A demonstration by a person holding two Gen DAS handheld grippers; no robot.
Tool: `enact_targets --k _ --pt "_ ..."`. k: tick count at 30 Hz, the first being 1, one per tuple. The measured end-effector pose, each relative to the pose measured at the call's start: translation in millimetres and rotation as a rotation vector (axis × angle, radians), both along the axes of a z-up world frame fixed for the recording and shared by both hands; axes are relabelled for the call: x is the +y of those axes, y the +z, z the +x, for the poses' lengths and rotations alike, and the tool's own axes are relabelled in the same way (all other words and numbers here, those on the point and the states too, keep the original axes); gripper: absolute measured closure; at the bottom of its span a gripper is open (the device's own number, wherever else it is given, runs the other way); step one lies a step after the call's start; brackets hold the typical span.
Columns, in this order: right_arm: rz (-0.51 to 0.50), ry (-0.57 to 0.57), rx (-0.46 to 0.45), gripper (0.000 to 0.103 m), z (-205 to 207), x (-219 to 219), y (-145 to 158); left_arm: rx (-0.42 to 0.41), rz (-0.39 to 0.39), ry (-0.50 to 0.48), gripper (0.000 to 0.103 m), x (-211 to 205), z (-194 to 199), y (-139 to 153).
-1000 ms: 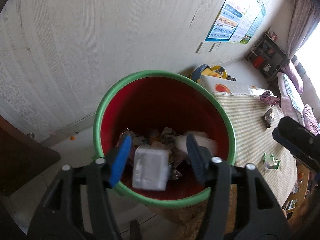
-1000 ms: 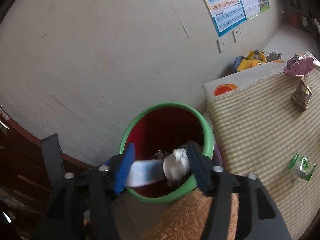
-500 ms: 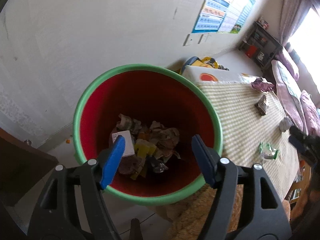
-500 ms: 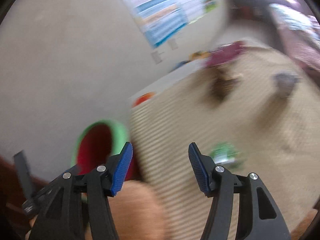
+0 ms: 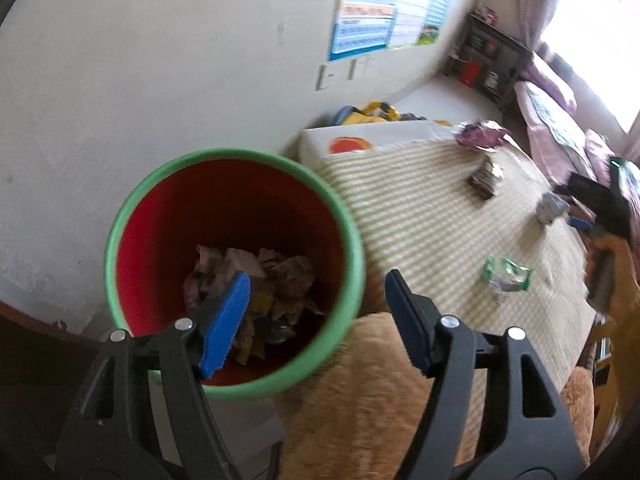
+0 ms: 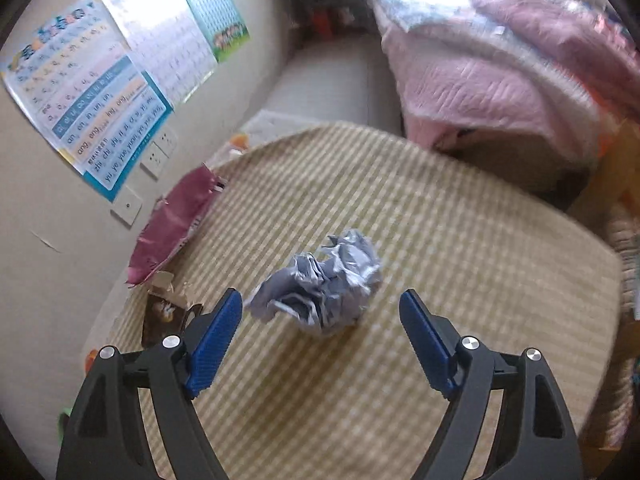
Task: Collect trash
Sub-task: 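Grasp the crumpled white paper with the right tool while the left tool grasps the green-clear wrapper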
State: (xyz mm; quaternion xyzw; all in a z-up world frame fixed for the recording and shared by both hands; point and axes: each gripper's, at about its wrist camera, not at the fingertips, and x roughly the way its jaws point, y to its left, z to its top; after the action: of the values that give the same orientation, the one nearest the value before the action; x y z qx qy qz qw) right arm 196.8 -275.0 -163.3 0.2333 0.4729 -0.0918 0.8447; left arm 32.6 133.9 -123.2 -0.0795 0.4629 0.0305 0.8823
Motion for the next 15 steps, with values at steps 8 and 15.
enact_targets --k 8,15 --pt "0.203 0.067 -0.12 0.064 -44 -13 12 0.007 -0.01 -0.159 0.028 -64 12 -1" --pt "0.138 0.165 -0.181 0.063 -164 5 36 0.067 -0.031 -0.293 0.028 -137 39 -33"
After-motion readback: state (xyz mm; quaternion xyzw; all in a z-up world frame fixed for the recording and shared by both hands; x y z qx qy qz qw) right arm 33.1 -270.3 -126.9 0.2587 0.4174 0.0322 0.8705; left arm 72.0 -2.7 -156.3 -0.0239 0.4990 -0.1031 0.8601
